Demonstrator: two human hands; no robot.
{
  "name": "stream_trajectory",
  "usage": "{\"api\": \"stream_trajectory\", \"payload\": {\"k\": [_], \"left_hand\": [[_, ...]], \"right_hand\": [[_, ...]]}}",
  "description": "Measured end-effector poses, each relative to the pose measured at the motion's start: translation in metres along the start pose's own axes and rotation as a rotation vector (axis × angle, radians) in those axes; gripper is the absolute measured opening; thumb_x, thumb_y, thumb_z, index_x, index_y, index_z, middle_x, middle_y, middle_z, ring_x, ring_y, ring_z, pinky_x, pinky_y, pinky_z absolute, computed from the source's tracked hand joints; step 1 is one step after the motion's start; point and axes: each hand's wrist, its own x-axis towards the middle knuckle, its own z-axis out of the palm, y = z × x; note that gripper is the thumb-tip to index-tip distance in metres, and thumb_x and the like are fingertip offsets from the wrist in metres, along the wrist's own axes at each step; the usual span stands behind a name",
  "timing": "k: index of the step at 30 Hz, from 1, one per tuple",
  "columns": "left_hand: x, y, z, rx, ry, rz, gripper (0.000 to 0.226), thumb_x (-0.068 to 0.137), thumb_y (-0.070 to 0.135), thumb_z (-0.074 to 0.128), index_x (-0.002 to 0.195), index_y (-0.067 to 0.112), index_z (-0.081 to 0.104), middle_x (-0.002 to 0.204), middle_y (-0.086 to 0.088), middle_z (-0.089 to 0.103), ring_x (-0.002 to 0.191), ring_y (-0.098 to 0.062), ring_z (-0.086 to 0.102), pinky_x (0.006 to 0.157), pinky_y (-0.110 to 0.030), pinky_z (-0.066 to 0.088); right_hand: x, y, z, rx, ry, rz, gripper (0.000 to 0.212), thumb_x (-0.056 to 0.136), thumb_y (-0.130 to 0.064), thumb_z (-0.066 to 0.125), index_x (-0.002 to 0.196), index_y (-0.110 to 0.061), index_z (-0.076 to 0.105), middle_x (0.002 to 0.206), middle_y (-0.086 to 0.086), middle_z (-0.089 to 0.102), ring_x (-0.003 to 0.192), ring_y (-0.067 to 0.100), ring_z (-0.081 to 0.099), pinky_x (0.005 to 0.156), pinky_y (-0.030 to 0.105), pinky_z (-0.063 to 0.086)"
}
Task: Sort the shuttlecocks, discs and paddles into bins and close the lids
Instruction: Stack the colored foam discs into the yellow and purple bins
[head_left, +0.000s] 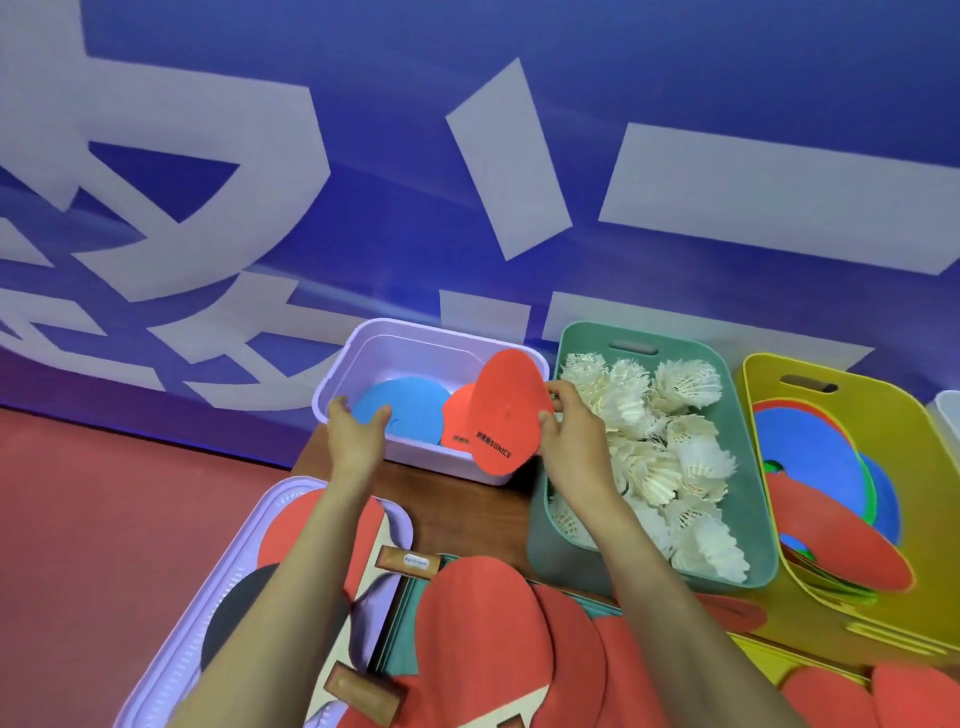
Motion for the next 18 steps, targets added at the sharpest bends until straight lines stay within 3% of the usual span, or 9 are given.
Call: {"api": "stream_trajectory", "payload": {"k": [3, 6, 8, 12, 18], "left_hand": [[-0.016, -0.011, -0.008, 0.092, 0.0, 0.112, 0.042, 0.087, 0.012, 0.063, 0.126, 0.006, 0.051, 0.129, -0.016, 0.053, 0.12, -0.031, 0.048, 0.098, -0.04, 0.038], [-0.033, -0.026, -0.015, 0.06, 0.001, 0.182, 0.033, 0.085, 0.005, 0.059, 0.117, 0.01, 0.056, 0.12, -0.012, 0.056, 0.112, -0.03, 0.053, 0.098, -0.045, 0.043], [-0.048, -0.033, -0.014, 0.074, -0.032, 0.227, 0.032, 0.086, 0.003, 0.057, 0.116, 0.011, 0.056, 0.119, -0.008, 0.054, 0.111, -0.026, 0.052, 0.098, -0.044, 0.043], [-0.07, -0.048, -0.01, 0.113, -0.08, 0.207, 0.032, 0.086, 0.003, 0.059, 0.117, 0.008, 0.055, 0.119, -0.007, 0.052, 0.104, -0.019, 0.05, 0.087, -0.027, 0.04], [-0.105, -0.068, -0.006, 0.126, -0.163, 0.122, 0.029, 0.084, 0.002, 0.06, 0.108, 0.016, 0.058, 0.112, -0.005, 0.057, 0.103, -0.02, 0.054, 0.089, -0.031, 0.043]], "right_hand": [[0.009, -0.005, 0.007, -0.009, -0.001, -0.008, 0.031, 0.094, -0.003, 0.043, 0.122, -0.012, 0.052, 0.105, 0.01, 0.063, 0.094, 0.026, 0.058, 0.072, 0.029, 0.041], [0.031, -0.01, 0.02, 0.037, -0.025, 0.058, 0.032, 0.095, -0.004, 0.043, 0.125, -0.011, 0.05, 0.103, 0.007, 0.061, 0.091, 0.024, 0.058, 0.079, 0.033, 0.047], [0.045, -0.011, 0.031, 0.065, -0.087, 0.143, 0.036, 0.095, -0.005, 0.043, 0.131, -0.009, 0.044, 0.118, 0.012, 0.06, 0.103, 0.031, 0.058, 0.09, 0.04, 0.047], [0.039, -0.012, 0.046, -0.152, -0.228, 0.136, 0.055, 0.096, -0.008, 0.043, 0.146, -0.004, 0.02, 0.149, 0.016, 0.029, 0.133, 0.031, 0.035, 0.105, 0.035, 0.03], [-0.004, -0.006, 0.035, -0.18, -0.3, -0.077, 0.039, 0.092, -0.01, 0.05, 0.131, -0.009, 0.046, 0.135, 0.011, 0.044, 0.123, 0.025, 0.044, 0.097, 0.028, 0.031]]}}
